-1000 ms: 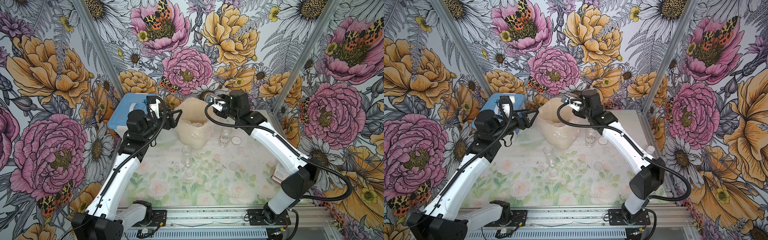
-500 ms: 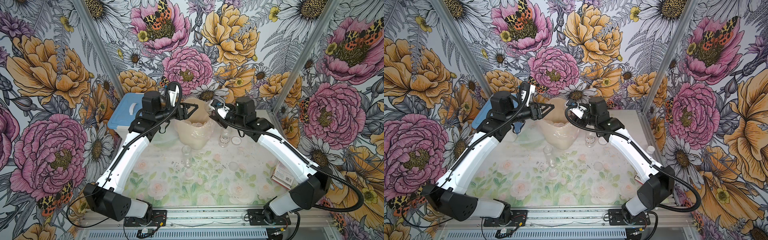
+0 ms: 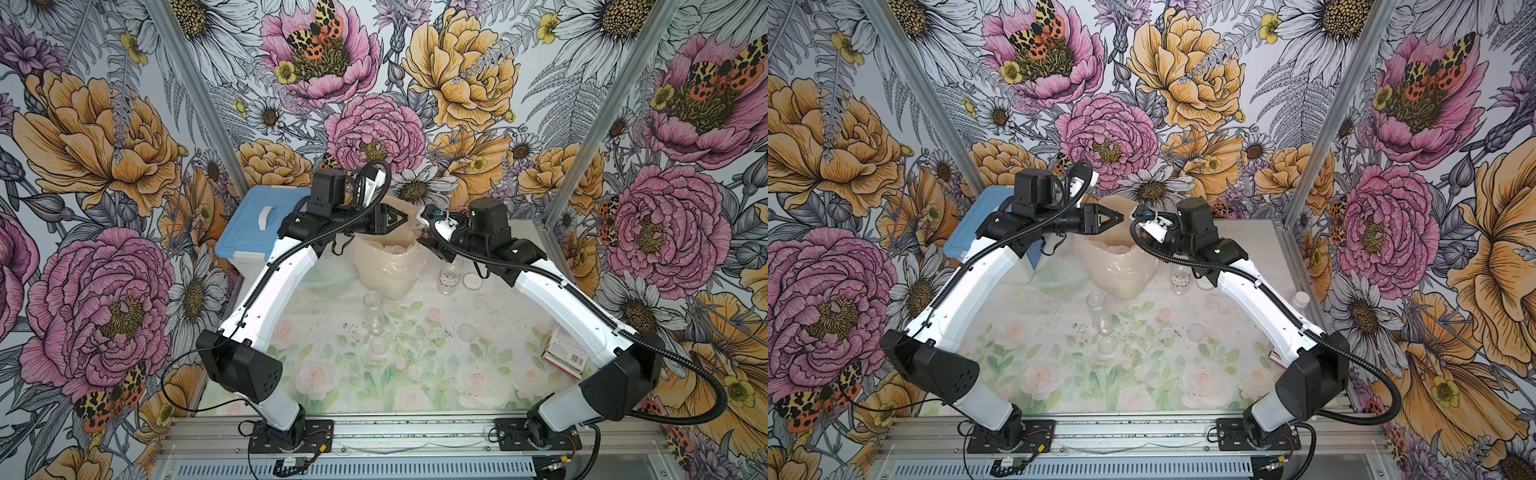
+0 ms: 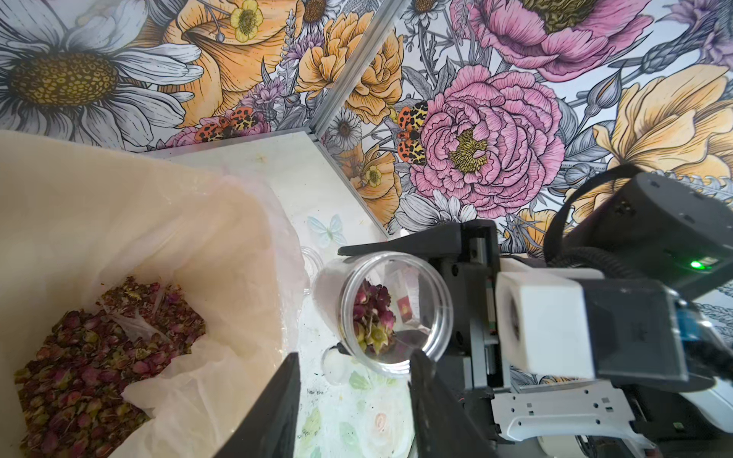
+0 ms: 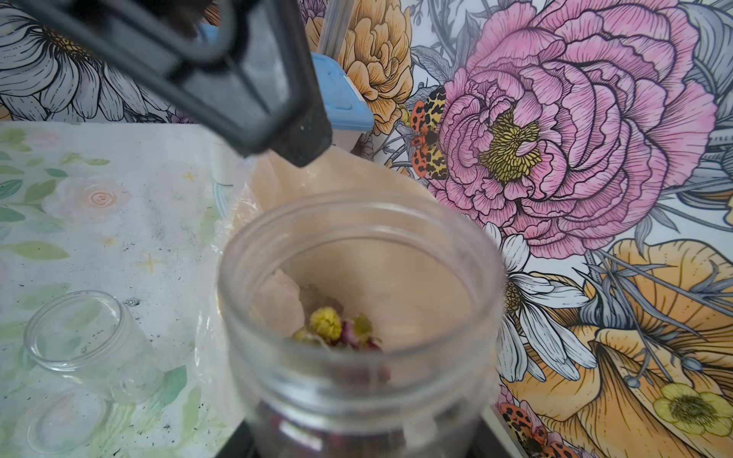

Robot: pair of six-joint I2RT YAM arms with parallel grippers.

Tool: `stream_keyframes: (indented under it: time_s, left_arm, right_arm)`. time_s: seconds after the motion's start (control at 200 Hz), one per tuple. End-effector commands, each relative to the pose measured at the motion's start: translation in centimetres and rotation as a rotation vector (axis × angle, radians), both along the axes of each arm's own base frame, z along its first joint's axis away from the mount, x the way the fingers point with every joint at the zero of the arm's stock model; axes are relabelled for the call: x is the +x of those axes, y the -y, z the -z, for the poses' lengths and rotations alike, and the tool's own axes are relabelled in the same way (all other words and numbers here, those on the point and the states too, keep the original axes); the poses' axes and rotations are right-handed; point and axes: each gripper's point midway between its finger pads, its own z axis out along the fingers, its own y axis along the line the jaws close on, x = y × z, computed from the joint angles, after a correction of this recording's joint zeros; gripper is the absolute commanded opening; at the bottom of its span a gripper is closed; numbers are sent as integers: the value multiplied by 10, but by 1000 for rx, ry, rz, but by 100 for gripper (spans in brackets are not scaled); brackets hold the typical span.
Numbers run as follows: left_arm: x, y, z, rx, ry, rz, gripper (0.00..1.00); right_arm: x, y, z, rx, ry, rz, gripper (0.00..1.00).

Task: Empty the moldy dried flower tea in the jars
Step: Adjust the jar.

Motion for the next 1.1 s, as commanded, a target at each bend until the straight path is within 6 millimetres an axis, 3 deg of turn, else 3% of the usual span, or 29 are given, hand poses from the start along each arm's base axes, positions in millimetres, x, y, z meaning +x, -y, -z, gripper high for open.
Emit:
stream_keyframes:
  time_s: [0.0,0.355,0.51,0.52,0.54,0.695,0.81,0.915,1.096]
  left_arm:
    - [-10,2,0,29,-7,36,44]
    - [-8,15,14,117,-44,76,36]
    - [-4,14,21,180,-58,68,23]
    - [2,16,33,193,-83,68,22]
    - [5,16,38,204,-90,64,20]
    - [9,18,43,231,-93,60,0]
    - [11,21,43,236,-87,62,0]
    - [13,24,40,243,-64,58,0]
    - [21,24,25,226,-20,43,0]
  right_arm:
    - [-10,-4,-24,27,59,-30,22]
    - [-14,-11,-22,-26,105,-45,24]
    - [-15,-13,-22,-44,121,-41,25]
    - [-15,-13,-22,-46,120,-41,25]
    - [-15,-14,-21,-47,121,-40,25]
    - [-14,-13,-19,-68,131,-29,27]
    - [-12,-13,-15,-77,127,-18,29]
    - [-11,-13,-15,-71,118,-5,34]
    - [-9,-6,-17,-48,102,41,55]
